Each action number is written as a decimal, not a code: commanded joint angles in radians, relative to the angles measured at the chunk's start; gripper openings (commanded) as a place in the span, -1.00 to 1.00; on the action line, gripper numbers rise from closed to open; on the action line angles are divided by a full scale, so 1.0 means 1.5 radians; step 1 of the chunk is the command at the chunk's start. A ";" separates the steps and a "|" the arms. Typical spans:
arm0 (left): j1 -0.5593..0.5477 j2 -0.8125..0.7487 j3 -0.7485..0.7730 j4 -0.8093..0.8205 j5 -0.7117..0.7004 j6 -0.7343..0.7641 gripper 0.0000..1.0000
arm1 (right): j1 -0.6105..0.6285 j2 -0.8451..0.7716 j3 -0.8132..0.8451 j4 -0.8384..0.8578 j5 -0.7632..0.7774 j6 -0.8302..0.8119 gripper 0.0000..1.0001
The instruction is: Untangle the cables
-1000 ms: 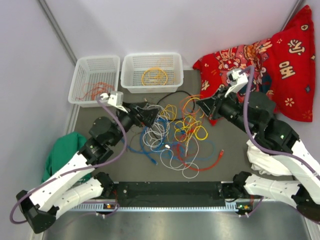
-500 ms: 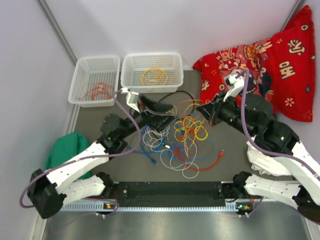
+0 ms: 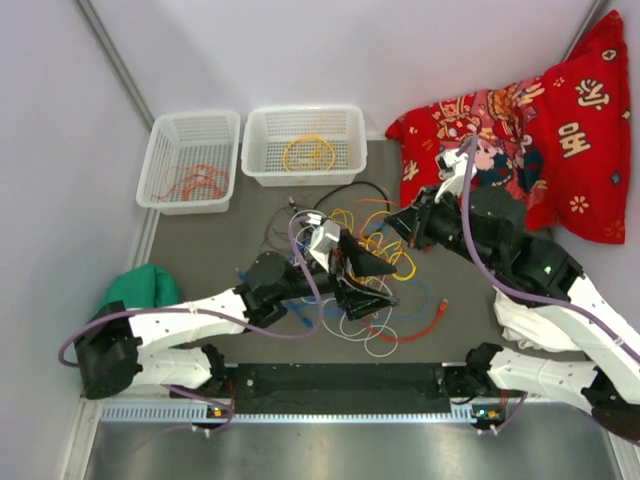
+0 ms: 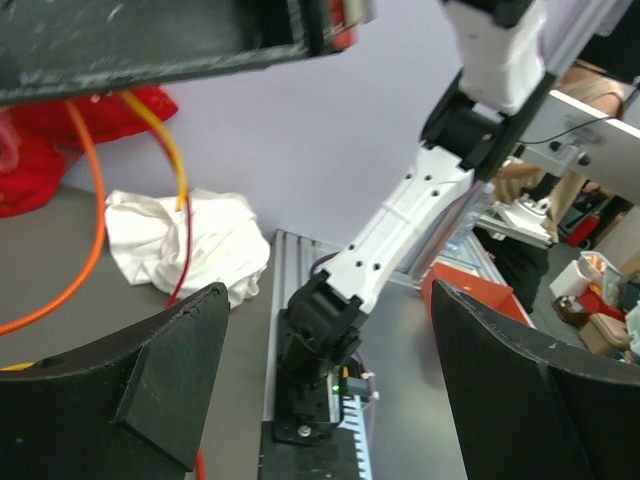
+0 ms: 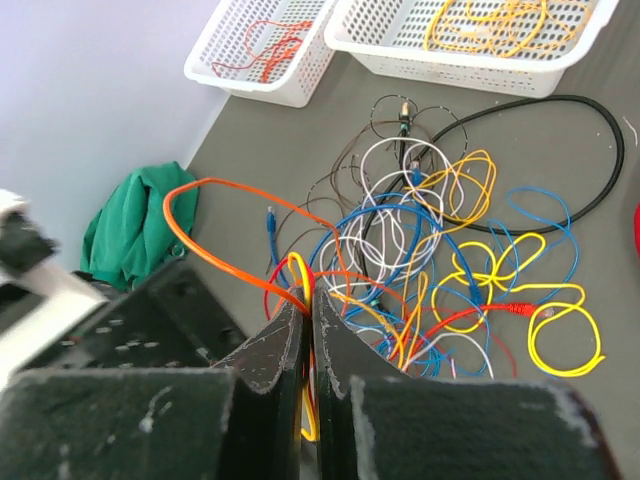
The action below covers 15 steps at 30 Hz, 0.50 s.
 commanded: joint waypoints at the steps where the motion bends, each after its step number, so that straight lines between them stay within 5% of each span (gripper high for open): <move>1: -0.004 0.037 0.015 0.071 -0.035 0.037 0.72 | 0.007 -0.003 0.006 0.032 -0.013 0.019 -1.00; 15: -0.004 0.056 -0.015 0.098 -0.214 0.154 0.78 | 0.007 -0.006 0.017 0.026 -0.033 0.033 -1.00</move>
